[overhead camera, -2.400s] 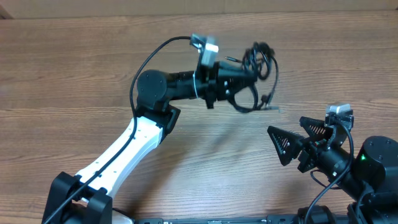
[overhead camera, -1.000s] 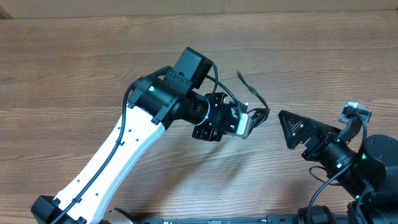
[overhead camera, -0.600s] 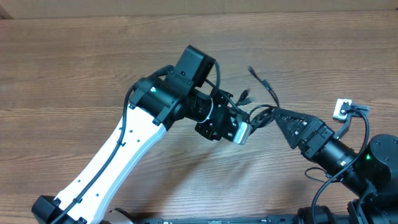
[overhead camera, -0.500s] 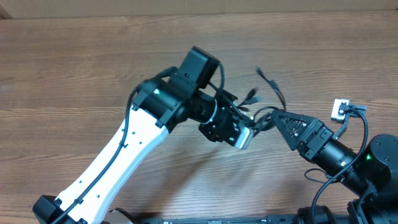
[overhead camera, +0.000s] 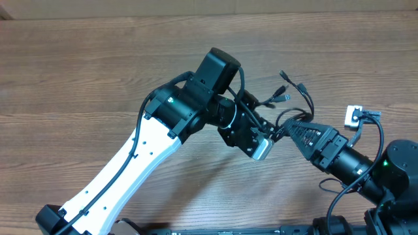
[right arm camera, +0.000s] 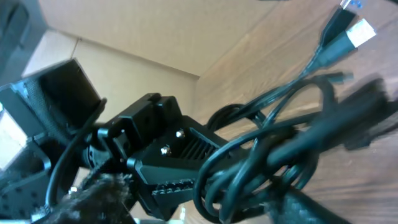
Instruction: Untangle cables
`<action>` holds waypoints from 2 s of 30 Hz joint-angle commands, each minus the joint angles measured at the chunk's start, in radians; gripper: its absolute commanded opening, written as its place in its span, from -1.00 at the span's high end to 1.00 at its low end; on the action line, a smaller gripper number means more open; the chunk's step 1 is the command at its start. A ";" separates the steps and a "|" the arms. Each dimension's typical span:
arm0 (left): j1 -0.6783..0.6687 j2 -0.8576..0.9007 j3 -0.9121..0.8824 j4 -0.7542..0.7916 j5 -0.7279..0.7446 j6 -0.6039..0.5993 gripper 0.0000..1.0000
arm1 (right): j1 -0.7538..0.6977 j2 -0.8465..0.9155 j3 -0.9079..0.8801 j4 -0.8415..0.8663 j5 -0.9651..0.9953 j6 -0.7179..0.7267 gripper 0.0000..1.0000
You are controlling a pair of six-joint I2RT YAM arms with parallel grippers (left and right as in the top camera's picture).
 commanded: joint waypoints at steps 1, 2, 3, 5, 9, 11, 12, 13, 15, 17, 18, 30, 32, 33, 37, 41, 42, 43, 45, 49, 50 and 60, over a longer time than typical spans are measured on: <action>-0.017 -0.014 0.031 0.026 0.018 0.082 0.92 | 0.003 0.003 0.025 0.008 -0.005 0.001 -0.27; -0.019 -0.014 0.031 0.037 0.018 0.082 0.92 | 0.003 0.005 0.025 0.008 -0.005 0.001 -0.18; -0.024 -0.014 0.031 0.047 0.017 0.082 0.92 | 0.003 0.008 0.024 0.008 -0.005 0.001 -0.13; -0.027 -0.014 0.031 0.068 0.016 0.082 0.92 | 0.003 0.013 0.024 0.008 -0.005 0.001 -0.09; -0.044 -0.014 0.031 0.098 -0.043 0.081 0.92 | 0.003 0.033 0.024 -0.005 -0.005 0.001 -0.02; -0.056 -0.014 0.031 0.105 -0.088 0.081 0.92 | 0.003 0.045 0.023 -0.008 -0.005 0.000 0.13; -0.064 -0.014 0.031 0.106 -0.112 0.081 0.92 | 0.003 0.051 0.023 -0.011 -0.005 0.000 0.21; -0.069 -0.014 0.031 0.106 -0.136 0.080 0.92 | 0.003 0.057 0.023 -0.012 -0.005 -0.003 0.32; -0.076 -0.014 0.031 0.106 -0.183 0.069 0.92 | 0.003 0.066 0.023 -0.016 -0.005 -0.003 0.40; -0.079 -0.014 0.031 0.106 -0.235 0.045 0.92 | 0.003 0.070 0.023 -0.018 -0.005 -0.004 0.42; -0.079 -0.014 0.031 0.106 -0.254 0.029 0.92 | 0.003 0.070 0.023 -0.019 -0.005 -0.007 0.42; -0.081 -0.014 0.032 0.136 -0.275 -0.068 0.92 | 0.003 0.070 0.023 -0.052 0.051 -0.033 0.85; -0.085 -0.014 0.032 0.135 -0.259 -0.068 0.92 | 0.003 0.070 0.023 -0.055 0.059 -0.033 0.90; -0.089 -0.014 0.032 0.135 -0.254 -0.068 0.92 | 0.003 0.070 0.023 -0.058 0.063 -0.033 0.93; -0.092 -0.014 0.032 0.135 -0.240 -0.069 0.92 | 0.003 0.072 0.023 -0.064 0.071 -0.033 0.93; -0.092 -0.014 0.032 0.135 -0.245 -0.105 0.92 | 0.003 0.072 0.023 -0.067 0.071 -0.034 0.93; -0.092 -0.014 0.032 0.138 -0.253 -0.131 0.92 | 0.003 0.072 0.023 -0.068 0.071 -0.036 0.93; -0.091 -0.014 0.032 0.139 -0.269 -0.163 0.92 | 0.003 0.072 0.023 -0.067 0.070 -0.050 0.93; -0.090 -0.014 0.032 0.144 -0.330 -0.252 0.92 | 0.003 0.072 0.023 -0.068 0.070 -0.065 0.93; -0.089 -0.014 0.032 0.172 -0.550 -0.566 0.92 | 0.003 0.072 0.023 -0.067 0.074 -0.079 0.93; -0.089 -0.014 0.032 0.172 -0.600 -0.640 0.92 | 0.003 0.072 0.023 -0.066 0.074 -0.084 0.93; -0.089 -0.014 0.032 0.161 -0.741 -0.992 0.92 | 0.003 0.072 0.023 -0.060 0.074 -0.159 0.93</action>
